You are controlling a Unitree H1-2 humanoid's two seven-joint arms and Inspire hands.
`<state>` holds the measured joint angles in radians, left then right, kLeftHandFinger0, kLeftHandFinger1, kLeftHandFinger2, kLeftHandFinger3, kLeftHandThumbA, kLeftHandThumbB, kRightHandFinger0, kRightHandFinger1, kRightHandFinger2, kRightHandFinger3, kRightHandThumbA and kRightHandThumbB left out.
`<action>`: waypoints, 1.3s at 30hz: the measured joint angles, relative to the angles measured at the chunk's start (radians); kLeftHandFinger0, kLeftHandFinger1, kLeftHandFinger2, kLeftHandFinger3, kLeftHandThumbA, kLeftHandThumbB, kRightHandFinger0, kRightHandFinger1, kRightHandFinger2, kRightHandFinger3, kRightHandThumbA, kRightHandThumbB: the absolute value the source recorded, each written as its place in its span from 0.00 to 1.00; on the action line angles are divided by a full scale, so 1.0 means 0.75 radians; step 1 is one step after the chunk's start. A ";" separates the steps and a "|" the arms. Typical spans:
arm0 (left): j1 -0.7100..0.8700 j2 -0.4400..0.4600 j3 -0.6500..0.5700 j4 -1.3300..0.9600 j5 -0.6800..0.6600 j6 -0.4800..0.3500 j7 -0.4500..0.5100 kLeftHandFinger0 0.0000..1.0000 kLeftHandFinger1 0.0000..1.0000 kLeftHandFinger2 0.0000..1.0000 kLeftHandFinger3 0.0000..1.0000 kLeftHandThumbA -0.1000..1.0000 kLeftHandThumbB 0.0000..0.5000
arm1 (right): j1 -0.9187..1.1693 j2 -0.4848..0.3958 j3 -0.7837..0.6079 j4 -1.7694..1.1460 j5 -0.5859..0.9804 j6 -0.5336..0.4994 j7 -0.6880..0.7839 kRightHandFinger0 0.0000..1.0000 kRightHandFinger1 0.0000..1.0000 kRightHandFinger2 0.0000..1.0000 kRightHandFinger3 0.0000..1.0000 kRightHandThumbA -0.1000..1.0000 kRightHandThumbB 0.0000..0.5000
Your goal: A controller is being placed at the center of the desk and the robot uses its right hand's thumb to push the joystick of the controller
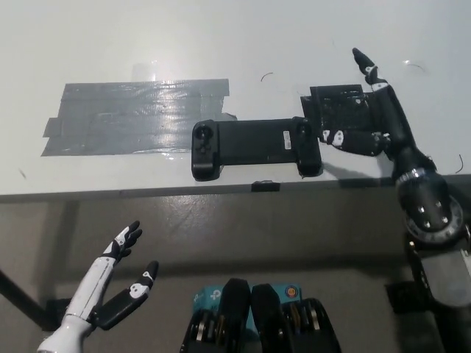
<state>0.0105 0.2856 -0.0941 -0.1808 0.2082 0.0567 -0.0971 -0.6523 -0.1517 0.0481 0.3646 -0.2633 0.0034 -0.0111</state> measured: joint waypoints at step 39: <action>-0.027 -0.003 0.001 -0.001 0.013 0.005 0.000 1.00 1.00 1.00 1.00 0.61 0.01 | -0.256 0.051 0.020 0.563 0.003 -0.020 -0.093 1.00 1.00 1.00 1.00 0.99 0.69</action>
<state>-0.0096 0.2834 -0.0934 -0.1815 0.2176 0.0601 -0.0973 -0.8440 -0.1136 0.0628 0.7872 -0.2613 -0.0113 -0.0808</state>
